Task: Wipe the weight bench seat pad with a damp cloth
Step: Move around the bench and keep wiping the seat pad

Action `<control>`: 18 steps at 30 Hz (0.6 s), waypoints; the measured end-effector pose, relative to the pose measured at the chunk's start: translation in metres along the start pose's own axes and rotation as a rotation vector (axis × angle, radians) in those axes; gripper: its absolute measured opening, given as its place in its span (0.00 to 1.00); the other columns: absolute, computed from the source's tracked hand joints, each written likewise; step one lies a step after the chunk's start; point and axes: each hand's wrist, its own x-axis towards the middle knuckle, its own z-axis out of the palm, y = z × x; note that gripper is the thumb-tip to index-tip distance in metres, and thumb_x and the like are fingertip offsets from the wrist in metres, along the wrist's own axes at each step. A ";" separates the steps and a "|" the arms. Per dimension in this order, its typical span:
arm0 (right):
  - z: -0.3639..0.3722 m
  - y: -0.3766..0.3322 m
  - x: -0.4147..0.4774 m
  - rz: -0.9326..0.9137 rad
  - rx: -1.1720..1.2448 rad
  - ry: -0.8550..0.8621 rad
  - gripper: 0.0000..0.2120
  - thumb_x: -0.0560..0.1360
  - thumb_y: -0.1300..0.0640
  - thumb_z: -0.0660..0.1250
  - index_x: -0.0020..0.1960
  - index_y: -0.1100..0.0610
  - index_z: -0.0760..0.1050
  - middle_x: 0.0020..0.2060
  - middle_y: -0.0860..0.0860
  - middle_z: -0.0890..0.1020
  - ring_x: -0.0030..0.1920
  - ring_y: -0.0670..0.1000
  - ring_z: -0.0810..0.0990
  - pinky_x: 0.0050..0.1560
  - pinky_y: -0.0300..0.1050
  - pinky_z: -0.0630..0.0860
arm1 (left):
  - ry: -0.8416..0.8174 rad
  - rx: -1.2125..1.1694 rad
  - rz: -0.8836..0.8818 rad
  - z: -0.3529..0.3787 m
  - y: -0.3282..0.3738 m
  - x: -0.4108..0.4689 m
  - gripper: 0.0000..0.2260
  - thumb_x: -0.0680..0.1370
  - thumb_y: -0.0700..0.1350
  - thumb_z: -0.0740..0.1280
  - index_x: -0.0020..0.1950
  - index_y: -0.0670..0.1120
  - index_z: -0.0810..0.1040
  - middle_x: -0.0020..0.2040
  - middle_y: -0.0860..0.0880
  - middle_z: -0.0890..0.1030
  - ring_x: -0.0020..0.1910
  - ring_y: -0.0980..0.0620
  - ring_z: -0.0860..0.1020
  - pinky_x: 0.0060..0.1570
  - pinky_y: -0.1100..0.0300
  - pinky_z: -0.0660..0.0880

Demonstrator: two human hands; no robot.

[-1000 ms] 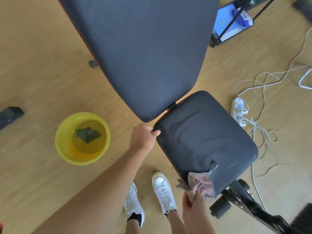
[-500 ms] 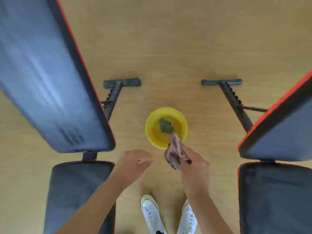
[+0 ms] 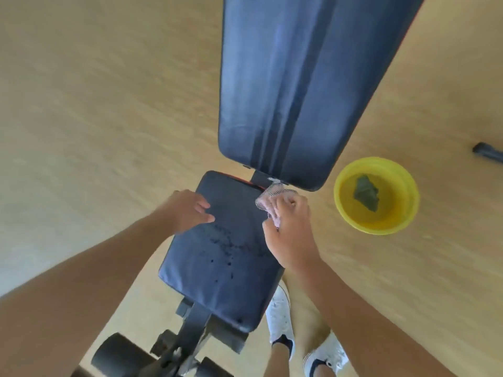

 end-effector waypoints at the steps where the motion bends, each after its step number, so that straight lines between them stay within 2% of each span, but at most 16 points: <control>1: 0.013 -0.002 0.000 0.001 -0.088 0.001 0.10 0.75 0.53 0.61 0.52 0.57 0.74 0.57 0.54 0.71 0.52 0.57 0.71 0.57 0.48 0.73 | 0.016 0.031 -0.020 -0.007 -0.014 0.006 0.22 0.74 0.53 0.76 0.67 0.49 0.80 0.60 0.51 0.83 0.58 0.50 0.78 0.55 0.59 0.72; 2: 0.022 -0.001 -0.001 -0.002 -0.174 0.021 0.10 0.76 0.53 0.62 0.54 0.57 0.76 0.58 0.54 0.73 0.51 0.58 0.71 0.56 0.50 0.74 | 0.055 0.049 -0.045 -0.011 -0.030 0.012 0.24 0.74 0.52 0.75 0.69 0.48 0.78 0.64 0.49 0.81 0.61 0.49 0.78 0.57 0.58 0.72; 4: 0.033 0.008 0.000 -0.040 -0.316 0.091 0.15 0.73 0.63 0.69 0.60 0.57 0.79 0.59 0.54 0.78 0.50 0.58 0.72 0.54 0.52 0.76 | 0.112 0.013 -0.142 -0.009 -0.057 0.021 0.29 0.75 0.53 0.74 0.74 0.47 0.73 0.71 0.46 0.77 0.67 0.45 0.77 0.61 0.53 0.73; 5: 0.039 0.012 -0.001 -0.034 -0.335 0.121 0.20 0.70 0.68 0.71 0.61 0.57 0.80 0.59 0.53 0.80 0.50 0.57 0.72 0.53 0.52 0.77 | 0.087 -0.011 -0.181 -0.004 -0.069 0.022 0.31 0.76 0.53 0.74 0.76 0.45 0.71 0.72 0.45 0.76 0.67 0.43 0.77 0.62 0.52 0.73; 7: 0.055 0.013 -0.014 -0.014 -0.269 0.182 0.22 0.68 0.71 0.73 0.60 0.57 0.82 0.56 0.52 0.82 0.48 0.56 0.73 0.51 0.50 0.78 | -0.016 -0.054 -0.200 0.012 -0.086 0.019 0.30 0.76 0.53 0.74 0.75 0.43 0.71 0.71 0.44 0.77 0.63 0.44 0.78 0.57 0.55 0.73; 8: 0.065 0.009 -0.028 -0.040 -0.226 0.157 0.21 0.68 0.71 0.74 0.59 0.56 0.83 0.55 0.51 0.83 0.47 0.54 0.74 0.50 0.48 0.78 | -0.050 -0.077 -0.193 0.020 -0.095 0.015 0.29 0.76 0.52 0.74 0.74 0.44 0.73 0.69 0.44 0.78 0.58 0.45 0.77 0.53 0.58 0.73; 10: 0.090 -0.005 -0.067 -0.208 -0.181 -0.014 0.19 0.68 0.69 0.74 0.57 0.55 0.84 0.53 0.49 0.84 0.48 0.51 0.75 0.51 0.43 0.79 | -0.045 -0.139 -0.190 0.035 -0.114 0.003 0.25 0.76 0.48 0.74 0.72 0.46 0.76 0.66 0.45 0.80 0.55 0.46 0.77 0.49 0.62 0.73; 12: 0.097 -0.014 -0.096 -0.470 -0.168 -0.232 0.13 0.72 0.67 0.68 0.53 0.58 0.84 0.50 0.50 0.85 0.48 0.52 0.77 0.49 0.45 0.81 | -0.020 -0.189 -0.202 0.045 -0.129 -0.005 0.24 0.76 0.46 0.74 0.71 0.47 0.77 0.66 0.45 0.81 0.55 0.47 0.78 0.52 0.60 0.73; 14: 0.087 -0.005 -0.076 -0.658 -0.211 -0.286 0.14 0.74 0.67 0.62 0.53 0.60 0.84 0.50 0.52 0.85 0.47 0.54 0.80 0.46 0.47 0.81 | -0.033 -0.200 -0.232 0.050 -0.134 -0.007 0.24 0.75 0.47 0.75 0.71 0.45 0.78 0.66 0.45 0.82 0.57 0.46 0.79 0.54 0.58 0.73; 15: 0.074 0.001 -0.053 -0.624 -0.253 -0.221 0.15 0.73 0.68 0.63 0.55 0.59 0.83 0.51 0.52 0.84 0.46 0.55 0.80 0.47 0.47 0.80 | -0.024 -0.219 -0.243 0.052 -0.135 -0.006 0.25 0.75 0.47 0.75 0.71 0.44 0.78 0.66 0.44 0.82 0.60 0.45 0.80 0.56 0.57 0.74; 16: 0.060 0.008 -0.027 -0.499 -0.302 -0.121 0.17 0.72 0.70 0.67 0.57 0.59 0.83 0.51 0.52 0.84 0.46 0.56 0.80 0.48 0.48 0.79 | -0.007 -0.246 -0.258 0.054 -0.135 -0.004 0.25 0.75 0.46 0.75 0.72 0.44 0.77 0.66 0.43 0.81 0.62 0.43 0.80 0.57 0.56 0.75; 18: 0.039 0.018 0.013 -0.127 -0.287 0.123 0.17 0.71 0.71 0.74 0.58 0.60 0.83 0.47 0.55 0.84 0.44 0.59 0.77 0.43 0.52 0.79 | 0.030 -0.278 -0.289 0.059 -0.136 -0.002 0.26 0.76 0.42 0.75 0.73 0.44 0.75 0.67 0.42 0.81 0.62 0.42 0.81 0.54 0.57 0.75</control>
